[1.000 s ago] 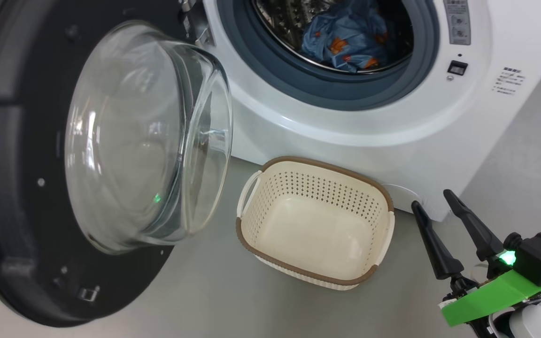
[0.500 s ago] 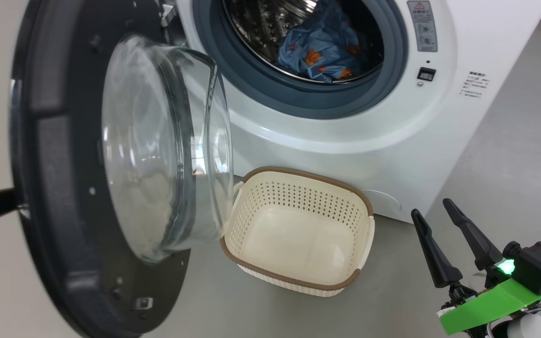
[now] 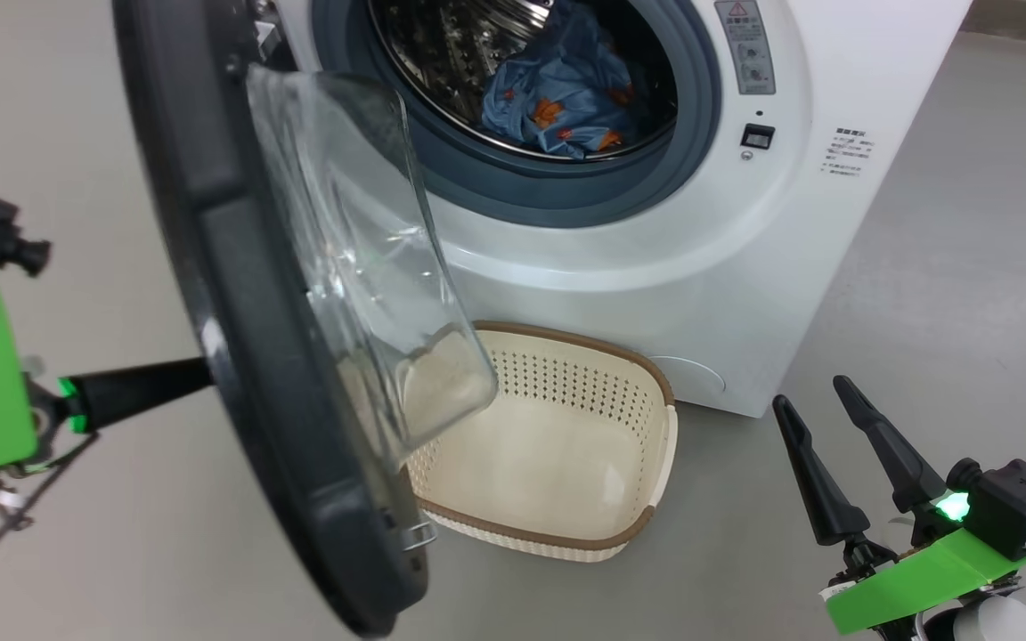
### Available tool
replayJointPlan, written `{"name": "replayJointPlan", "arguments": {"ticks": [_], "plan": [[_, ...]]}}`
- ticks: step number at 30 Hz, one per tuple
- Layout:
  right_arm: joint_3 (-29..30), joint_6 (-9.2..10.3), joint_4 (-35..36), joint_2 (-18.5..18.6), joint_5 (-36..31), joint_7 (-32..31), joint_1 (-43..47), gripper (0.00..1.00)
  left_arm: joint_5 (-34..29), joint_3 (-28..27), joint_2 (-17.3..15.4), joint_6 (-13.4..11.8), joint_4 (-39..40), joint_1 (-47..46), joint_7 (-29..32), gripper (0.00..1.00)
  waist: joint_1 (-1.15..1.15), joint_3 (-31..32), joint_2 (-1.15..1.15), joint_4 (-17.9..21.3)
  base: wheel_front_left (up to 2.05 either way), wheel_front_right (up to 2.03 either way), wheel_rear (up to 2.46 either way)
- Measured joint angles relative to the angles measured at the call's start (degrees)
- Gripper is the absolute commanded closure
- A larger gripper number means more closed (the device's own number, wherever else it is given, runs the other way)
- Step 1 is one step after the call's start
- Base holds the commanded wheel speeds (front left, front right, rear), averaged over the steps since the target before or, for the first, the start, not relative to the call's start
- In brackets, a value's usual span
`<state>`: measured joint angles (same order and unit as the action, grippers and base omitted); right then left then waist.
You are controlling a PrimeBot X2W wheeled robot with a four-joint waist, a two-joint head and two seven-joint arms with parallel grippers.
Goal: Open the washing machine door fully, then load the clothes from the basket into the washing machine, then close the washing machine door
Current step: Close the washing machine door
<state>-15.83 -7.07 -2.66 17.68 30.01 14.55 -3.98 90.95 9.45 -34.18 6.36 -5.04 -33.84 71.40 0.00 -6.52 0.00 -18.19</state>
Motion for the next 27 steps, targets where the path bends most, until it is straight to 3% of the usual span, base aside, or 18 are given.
{"name": "replayJointPlan", "arguments": {"ticks": [9, 27], "plan": [[0.3, 0.0, 0.1, -0.4, -0.3, 0.0, 0.0, 0.0, -1.4, 2.9, 3.9, -1.4, 2.6, -1.3, -1.6, 1.0, 0.0, -0.8, 0.0, 1.1, 0.0, 0.0, 0.0], [0.9, 0.0, 0.2, -1.1, -1.0, 0.0, -0.2, 0.0, -4.2, 5.3, 9.9, -0.8, 1.4, -6.0, -5.4, 1.0, 0.0, -2.7, 0.0, 1.8, 0.0, 0.0, 0.0]]}}
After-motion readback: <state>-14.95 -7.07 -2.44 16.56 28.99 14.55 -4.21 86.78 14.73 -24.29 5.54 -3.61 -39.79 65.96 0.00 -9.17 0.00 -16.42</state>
